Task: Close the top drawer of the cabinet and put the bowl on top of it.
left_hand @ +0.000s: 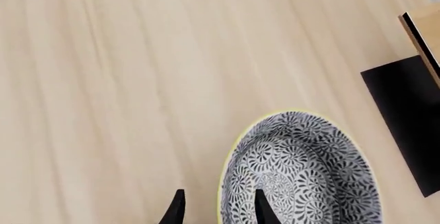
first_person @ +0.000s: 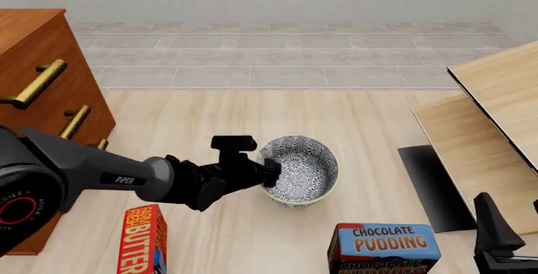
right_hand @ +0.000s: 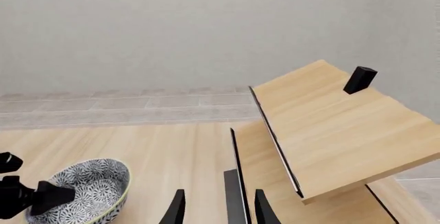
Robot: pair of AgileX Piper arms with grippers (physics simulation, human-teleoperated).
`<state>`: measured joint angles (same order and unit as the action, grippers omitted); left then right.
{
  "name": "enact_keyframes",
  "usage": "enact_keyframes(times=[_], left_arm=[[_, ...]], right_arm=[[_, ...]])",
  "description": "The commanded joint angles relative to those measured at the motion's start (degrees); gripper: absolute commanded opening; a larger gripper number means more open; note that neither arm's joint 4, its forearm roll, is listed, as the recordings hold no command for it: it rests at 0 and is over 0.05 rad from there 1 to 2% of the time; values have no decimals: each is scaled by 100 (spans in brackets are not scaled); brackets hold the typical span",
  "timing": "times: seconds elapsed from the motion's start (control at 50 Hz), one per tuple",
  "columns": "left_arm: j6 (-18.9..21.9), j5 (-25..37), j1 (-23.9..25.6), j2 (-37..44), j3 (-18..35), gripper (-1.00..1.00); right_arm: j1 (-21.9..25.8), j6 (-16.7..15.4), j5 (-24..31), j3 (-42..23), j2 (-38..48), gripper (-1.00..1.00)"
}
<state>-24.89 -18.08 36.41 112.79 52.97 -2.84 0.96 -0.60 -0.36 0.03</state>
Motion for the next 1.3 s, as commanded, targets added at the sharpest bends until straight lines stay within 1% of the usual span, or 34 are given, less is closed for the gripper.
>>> enact_keyframes(times=[0.02,0.22,0.24,0.28,0.36,0.48,0.52,0.56,0.66,0.68,0.78,0.8,0.82,0.96,1.02,1.04,1.06,1.2,1.22,1.28,1.3], left_arm=[[-130,-144,111,265,-56,100],[-149,-248,166,311,-112,100],[-150,-275,158,281,-141,-100],[-72,-324,90,127,-234,-100],[-54,-309,63,-138,-354,-100],[-127,-250,88,-459,-463,-100],[26,-276,79,-702,-555,-100],[-110,-121,60,-697,-524,-100],[-83,-23,-11,-890,-566,-100],[-38,-52,-29,-1081,-641,-100],[-33,70,-6,-1346,-695,-100],[-150,201,10,-1467,-700,-100],[-150,202,10,-1469,-700,-100],[-80,477,16,-2167,-804,-100],[-52,528,46,-2338,-830,-100],[-6,595,65,-2573,-883,-100],[-6,597,65,-2576,-883,-100],[-31,926,272,-3400,-1043,-100],[-39,970,383,-3473,-1033,-100],[108,1083,281,-3794,-1112,-100],[59,1127,379,-3849,-1106,-100]], right_arm=[[-12,14,-5,0,0,100],[-22,23,-14,0,0,100],[-24,23,-15,-2,0,100],[-31,30,-10,-8,0,100],[-34,34,-3,-15,0,100],[-38,35,-19,0,0,100],[-32,26,-11,-7,0,100],[-28,22,-4,-14,0,100],[-21,7,-14,-1,-1,100],[-16,-1,9,-21,-1,100],[-9,-12,4,-8,0,100],[5,-19,15,-14,0,100],[5,-19,15,-14,0,100],[19,-35,9,5,0,100],[26,-39,22,-3,0,100],[39,-45,27,-7,1,100],[39,-45,27,-7,1,100],[62,-43,15,0,1,100],[62,-43,15,0,1,100],[67,-44,16,0,1,100],[71,-45,18,0,1,100]])
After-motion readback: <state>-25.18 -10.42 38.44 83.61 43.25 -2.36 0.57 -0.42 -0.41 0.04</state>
